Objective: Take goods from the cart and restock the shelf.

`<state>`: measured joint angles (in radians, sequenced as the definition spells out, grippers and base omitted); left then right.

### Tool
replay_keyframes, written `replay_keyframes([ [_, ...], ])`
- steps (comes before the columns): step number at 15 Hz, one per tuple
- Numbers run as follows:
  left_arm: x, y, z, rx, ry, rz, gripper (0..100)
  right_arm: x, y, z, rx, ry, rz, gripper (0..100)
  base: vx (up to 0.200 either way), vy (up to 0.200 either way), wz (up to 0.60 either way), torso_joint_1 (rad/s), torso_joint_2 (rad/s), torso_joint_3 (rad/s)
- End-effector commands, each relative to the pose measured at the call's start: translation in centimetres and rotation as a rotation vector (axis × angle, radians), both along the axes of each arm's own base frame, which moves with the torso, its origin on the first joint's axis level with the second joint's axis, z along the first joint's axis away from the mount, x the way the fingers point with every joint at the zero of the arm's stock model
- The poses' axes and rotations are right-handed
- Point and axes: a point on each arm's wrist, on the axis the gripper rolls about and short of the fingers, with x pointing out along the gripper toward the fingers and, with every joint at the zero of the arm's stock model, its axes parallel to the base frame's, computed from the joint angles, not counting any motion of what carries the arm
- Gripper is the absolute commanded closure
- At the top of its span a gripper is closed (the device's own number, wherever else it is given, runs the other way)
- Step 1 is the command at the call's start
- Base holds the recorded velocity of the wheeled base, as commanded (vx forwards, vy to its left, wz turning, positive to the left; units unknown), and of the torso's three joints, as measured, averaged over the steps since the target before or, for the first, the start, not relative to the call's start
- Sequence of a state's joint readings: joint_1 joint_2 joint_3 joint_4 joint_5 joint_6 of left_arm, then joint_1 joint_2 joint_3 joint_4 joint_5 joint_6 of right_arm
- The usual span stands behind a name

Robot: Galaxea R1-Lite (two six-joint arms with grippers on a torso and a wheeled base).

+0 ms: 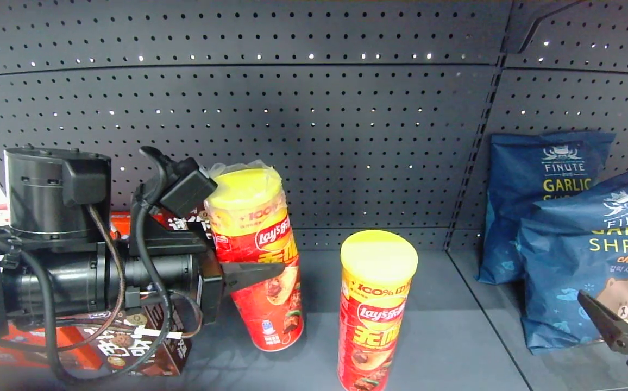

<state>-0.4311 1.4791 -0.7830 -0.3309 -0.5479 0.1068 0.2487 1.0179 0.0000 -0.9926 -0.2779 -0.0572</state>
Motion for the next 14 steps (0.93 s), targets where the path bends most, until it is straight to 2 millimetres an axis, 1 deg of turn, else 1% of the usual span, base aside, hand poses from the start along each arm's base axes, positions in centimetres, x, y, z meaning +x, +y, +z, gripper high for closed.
replay_keyframes([
  [1,0.4,-0.1,0.6,-0.009,-0.02,0.002,100,-3.9,-1.2,-0.2,0.031,-0.038,-0.055,0,0.0,0.0,0.0,0.0,0.0,0.0],
  [3,0.6,-0.3,0.9,-0.013,-0.029,-0.003,100,-6.8,-1.9,-1.6,0.025,-0.035,-0.072,0,0.0,0.0,0.0,0.0,0.0,0.0],
  [4,0.6,-0.3,0.9,-0.012,-0.03,-0.007,100,-8.4,-2.3,-2.7,0.02,-0.029,-0.1,0,0.0,0.0,0.0,0.0,0.0,0.0],
  [5,0.6,-0.4,0.9,-0.013,-0.03,-0.01,100,-9.5,-2.6,-3.7,0.018,-0.023,-0.138,0,0.0,0.0,0.0,0.0,0.0,0.0],
  [6,0.6,-0.4,0.9,-0.013,-0.03,-0.01,100,-10.2,-2.7,-4.2,0.019,-0.028,-0.152,0,0.0,0.0,0.0,0.0,0.0,0.0],
  [7,0.5,-0.3,0.9,-0.014,-0.031,-0.011,100,-11.6,-2.9,-6.0,0.021,-0.025,-0.155,0,0.0,0.0,0.0,0.0,0.0,0.0],
  [9,0.5,-0.3,0.9,-0.014,-0.03,-0.013,100,-11.4,-2.9,-5.8,0.003,-0.022,-0.147,0,0.0,0.0,0.0,0.0,0.0,0.0],
  [10,0.4,-0.4,0.9,-0.014,-0.032,-0.018,100,-11.4,-2.7,-5.8,-0.024,-0.02,-0.058,0,0.0,0.0,0.0,0.0,0.0,0.0],
  [12,0.3,-0.7,0.8,-0.013,-0.029,-0.03,100,-11.4,-2.1,-5.9,-0.026,-0.022,0.206,0,0.0,0.0,0.0,0.0,0.0,0.0],
  [14,0.2,-0.7,0.7,-0.012,-0.026,-0.033,100,-11.5,-2.0,-5.9,-0.026,-0.015,0.238,0,0.0,0.0,0.0,0.0,0.0,0.0],
])
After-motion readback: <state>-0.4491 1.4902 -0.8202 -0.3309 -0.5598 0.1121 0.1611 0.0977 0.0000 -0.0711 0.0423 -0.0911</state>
